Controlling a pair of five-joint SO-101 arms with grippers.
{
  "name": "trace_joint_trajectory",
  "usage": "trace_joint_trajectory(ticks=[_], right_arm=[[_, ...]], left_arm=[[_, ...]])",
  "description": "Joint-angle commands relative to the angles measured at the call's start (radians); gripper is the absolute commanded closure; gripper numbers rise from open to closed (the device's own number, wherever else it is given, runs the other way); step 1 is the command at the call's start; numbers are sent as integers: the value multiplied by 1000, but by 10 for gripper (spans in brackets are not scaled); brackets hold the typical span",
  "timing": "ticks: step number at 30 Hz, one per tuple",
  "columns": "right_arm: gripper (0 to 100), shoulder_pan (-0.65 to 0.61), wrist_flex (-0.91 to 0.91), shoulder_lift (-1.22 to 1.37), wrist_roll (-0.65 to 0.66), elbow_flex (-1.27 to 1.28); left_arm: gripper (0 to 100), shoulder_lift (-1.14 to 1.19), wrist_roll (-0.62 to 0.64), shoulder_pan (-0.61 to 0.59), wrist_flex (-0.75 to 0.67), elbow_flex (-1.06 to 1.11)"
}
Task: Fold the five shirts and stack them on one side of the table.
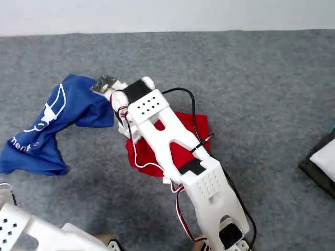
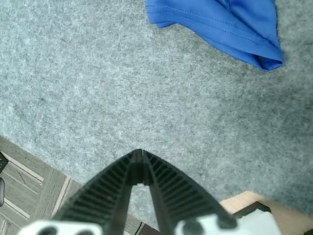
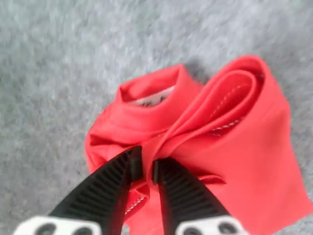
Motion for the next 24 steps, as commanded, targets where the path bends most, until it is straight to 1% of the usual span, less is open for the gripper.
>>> trace_joint_trajectory(ticks=[1,3,5,6,12,14,17,22,24], right_arm=[[990,22,36,10,12,-83],[990,22,35,25,21,-84],[986,19,39,30,61,-84],[970,19,42,31,74,-84],[746,16,42,-50,83,-84],[708,15,41,-107,83,-84],[701,7,41,-189,87,-83],[703,15,44,-285,133,-72],[708,35,44,-312,157,-17]], left_arm=[[997,-14,-3,-8,0,16],[997,-14,-3,-8,0,39],[997,-14,-3,-8,0,56],[997,-14,-3,-8,0,62],[997,-14,-3,-6,-8,65],[997,-14,-3,-6,-8,67],[997,-14,-2,-6,-8,71],[997,-14,-2,-3,-8,70],[997,-14,-2,-3,-8,67]])
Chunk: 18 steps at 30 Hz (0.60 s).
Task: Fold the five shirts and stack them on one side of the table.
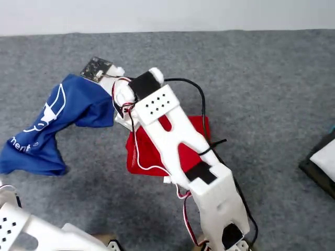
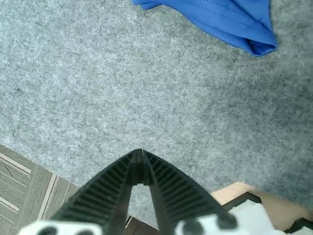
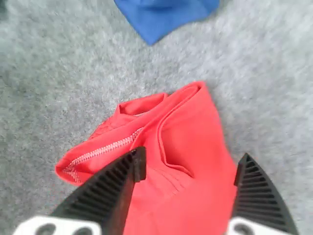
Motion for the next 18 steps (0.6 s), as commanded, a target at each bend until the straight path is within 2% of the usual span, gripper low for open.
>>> trace_joint_trajectory(ticks=[1,6,8,14,18], right_arm=[[728,41,41,-114,44,52],[942,58,41,-163,80,296],[993,81,39,-168,80,354],[969,188,30,-90,80,388],[838,203,30,-56,75,388]], left_arm=[[997,-14,-2,-3,-8,-12],[997,-14,-2,0,-8,-7],[997,-14,-2,2,-8,-8],[997,-12,-2,2,-8,-5],[997,-12,-2,3,-8,2]])
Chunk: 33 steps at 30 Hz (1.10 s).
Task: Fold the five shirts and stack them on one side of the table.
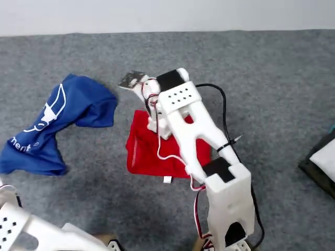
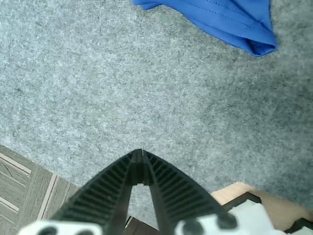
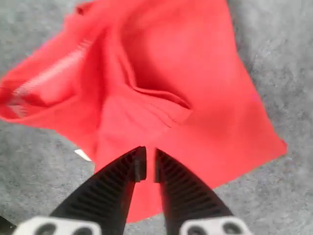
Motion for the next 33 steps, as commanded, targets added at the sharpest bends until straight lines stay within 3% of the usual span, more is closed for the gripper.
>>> trace_joint_trajectory(ticks=[1,4,18,26,33], right_arm=[[801,12,30,-4,2,-6],[749,-13,22,2,0,-6],[753,-68,-70,71,0,-6],[886,-68,-73,143,6,-8],[916,-73,13,145,8,-175]], left_arm=[[997,-12,-2,3,-17,13],[997,-12,-2,2,-58,67],[997,-12,-2,3,-91,82],[997,-12,-2,3,-115,88],[997,-12,-2,3,-114,88]])
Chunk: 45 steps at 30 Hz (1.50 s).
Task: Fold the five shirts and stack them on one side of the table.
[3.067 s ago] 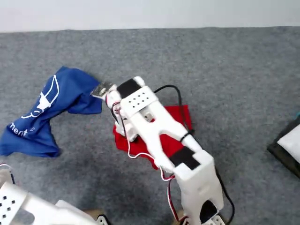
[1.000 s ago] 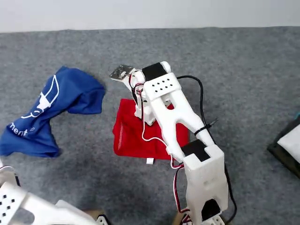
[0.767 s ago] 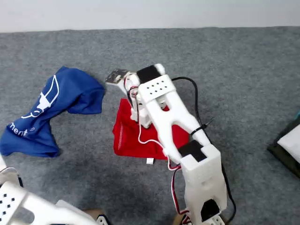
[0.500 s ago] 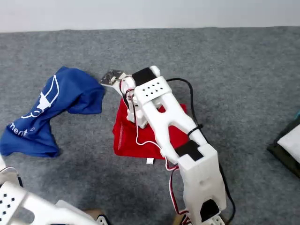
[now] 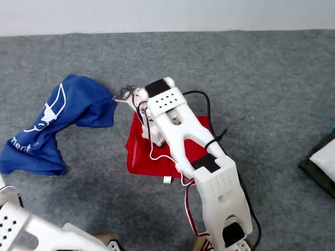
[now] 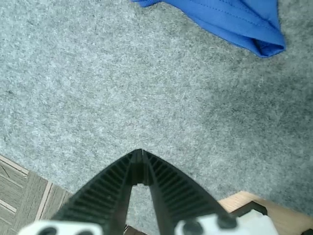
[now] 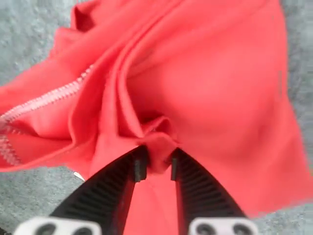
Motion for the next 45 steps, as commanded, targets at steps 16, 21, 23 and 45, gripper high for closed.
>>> trace_joint_trajectory(ticks=[16,21,23,45], right_arm=[[952,-285,77,-51,6,-155],[920,-352,79,-56,2,-155],[854,-358,81,-73,-8,-155],[983,-216,41,-357,-57,235]], left_arm=[[997,-12,-2,3,-9,-18],[997,-12,-2,3,-9,-18],[997,-12,-2,3,-9,-18],[997,-12,-2,37,-21,-18]])
